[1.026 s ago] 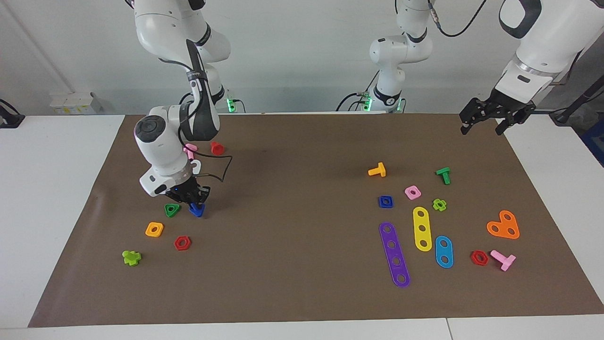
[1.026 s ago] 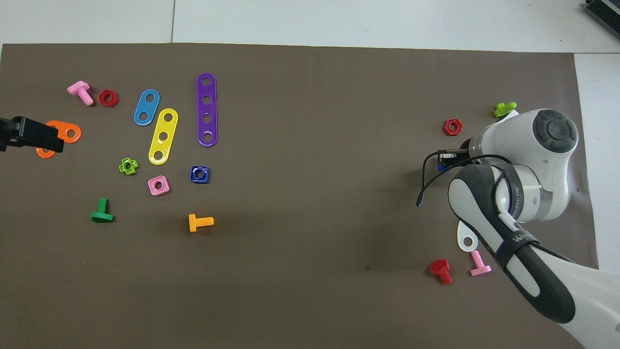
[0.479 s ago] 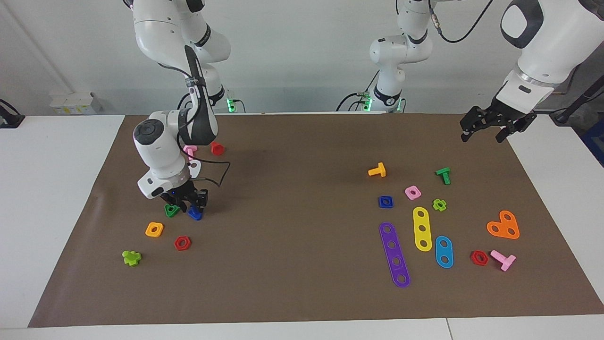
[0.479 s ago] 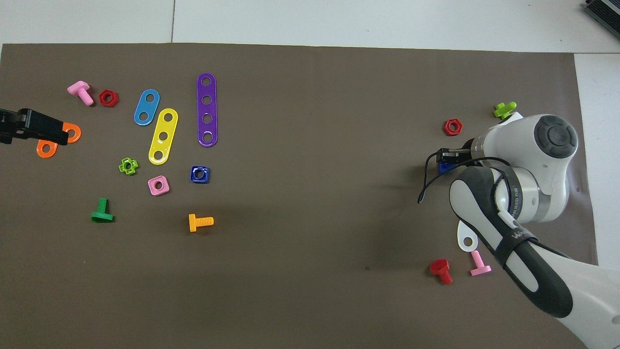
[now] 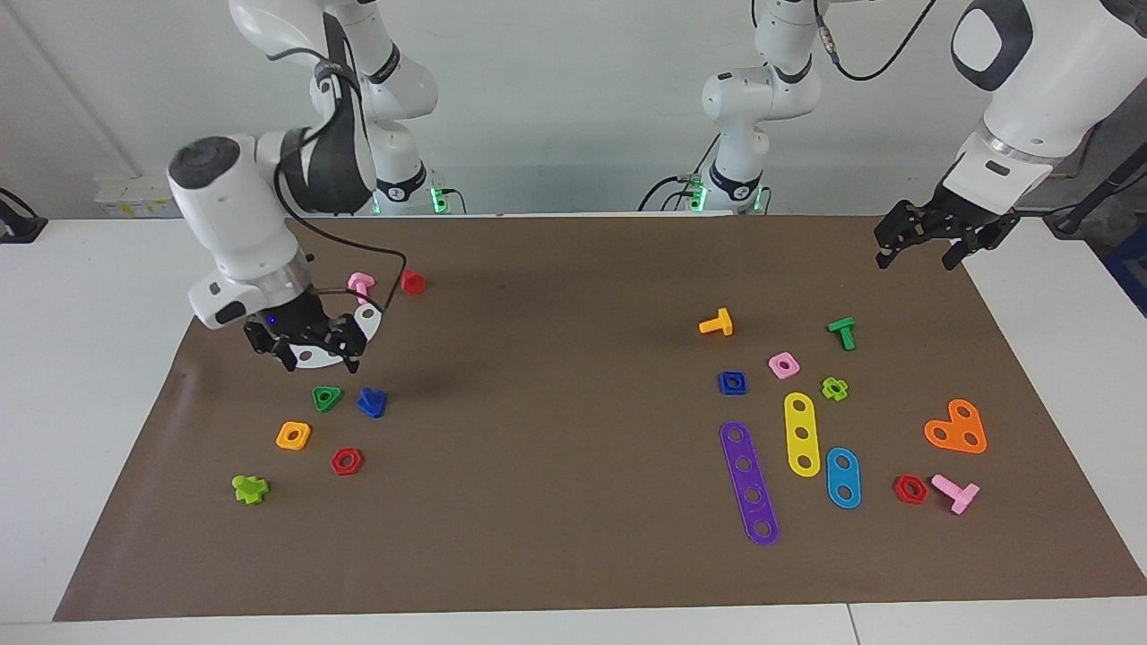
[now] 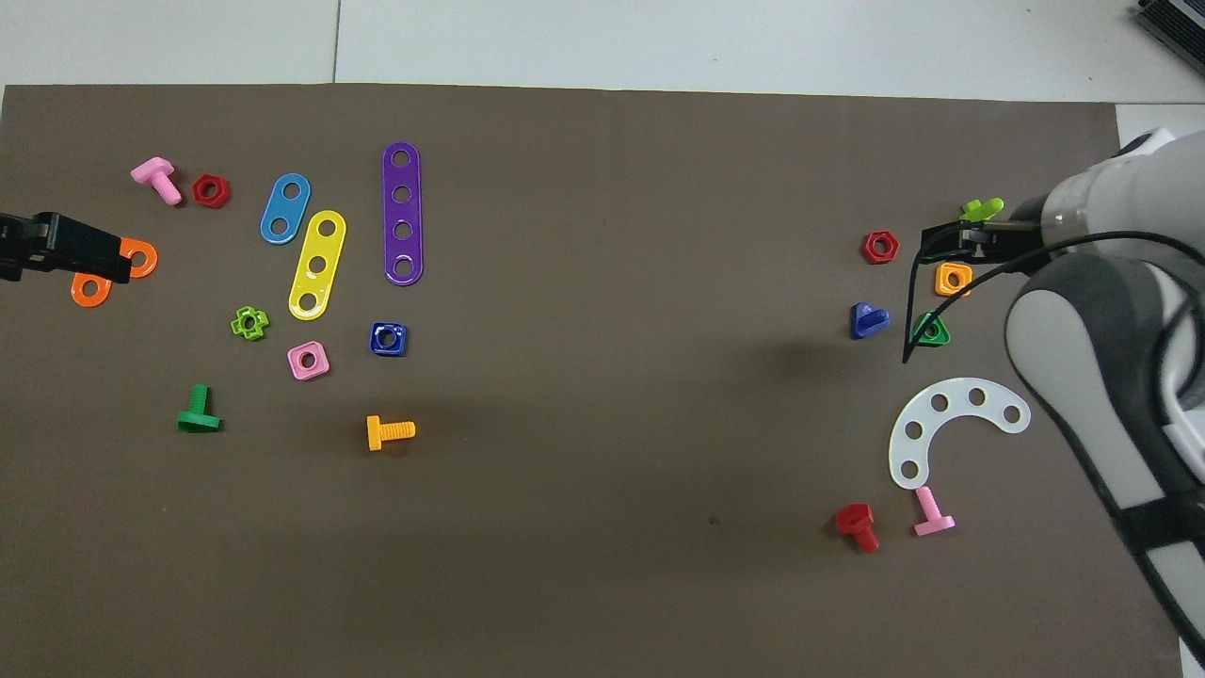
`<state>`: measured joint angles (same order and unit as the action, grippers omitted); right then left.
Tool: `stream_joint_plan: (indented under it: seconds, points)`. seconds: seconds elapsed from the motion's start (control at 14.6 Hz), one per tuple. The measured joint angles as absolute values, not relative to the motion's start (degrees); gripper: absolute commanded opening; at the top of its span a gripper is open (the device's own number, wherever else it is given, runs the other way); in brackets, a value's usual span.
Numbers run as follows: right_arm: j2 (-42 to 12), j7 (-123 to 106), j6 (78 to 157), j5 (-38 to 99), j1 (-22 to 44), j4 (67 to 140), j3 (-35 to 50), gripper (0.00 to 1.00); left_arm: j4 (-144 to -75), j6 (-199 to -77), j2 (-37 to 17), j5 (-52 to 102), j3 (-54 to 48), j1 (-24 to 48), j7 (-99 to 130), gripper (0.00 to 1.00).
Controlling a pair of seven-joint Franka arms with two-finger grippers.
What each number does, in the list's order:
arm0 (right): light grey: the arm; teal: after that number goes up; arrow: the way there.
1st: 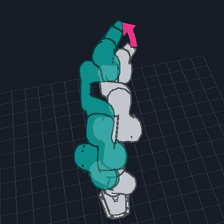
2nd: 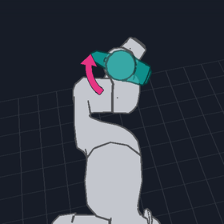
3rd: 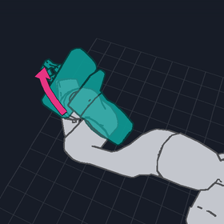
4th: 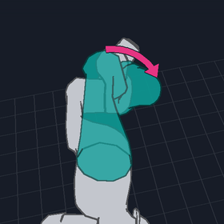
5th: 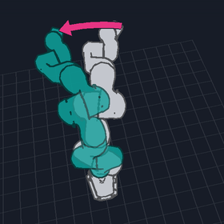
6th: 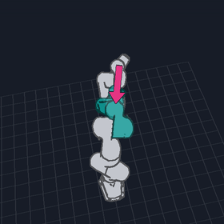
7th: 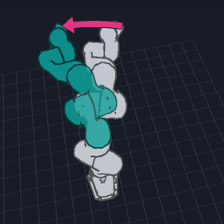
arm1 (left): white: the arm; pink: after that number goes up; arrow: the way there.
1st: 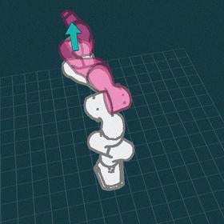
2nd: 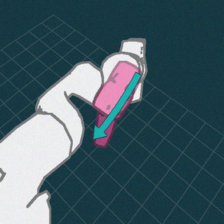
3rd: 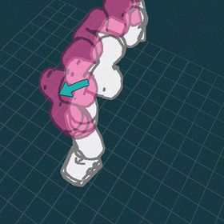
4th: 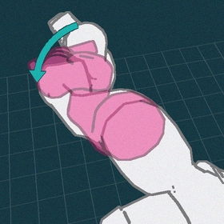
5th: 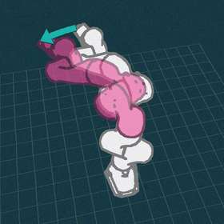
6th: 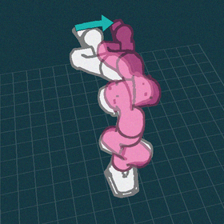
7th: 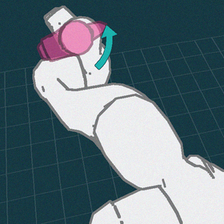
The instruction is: Unscrew and place screws in storage area
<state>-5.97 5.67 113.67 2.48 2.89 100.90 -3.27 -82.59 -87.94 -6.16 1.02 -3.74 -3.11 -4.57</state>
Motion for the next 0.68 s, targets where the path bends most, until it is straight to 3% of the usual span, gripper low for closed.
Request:
stream_joint_plan:
  seconds: [0.21, 0.41, 0.68]
  points:
    - [-0.62, 5.67, 102.03, 1.47, 1.81, 97.25, -3.58, 1.0, -83.18, -87.82, -6.02, 1.02, -3.71, -3.11, -4.57, 1.0]
    - [1.46, 5.67, 91.53, -0.9, 1.81, 91.97, -3.55, 1.0, -84.58, -87.79, -5.49, 0.97, -3.53, -3.19, -4.57, 1.0]
    - [1.66, 5.67, 87.06, -3.14, 1.82, 88.54, -3.49, 1.0, -86.52, -87.79, -4.37, -0.9, -3.4, -3.25, -4.57, 1.0]
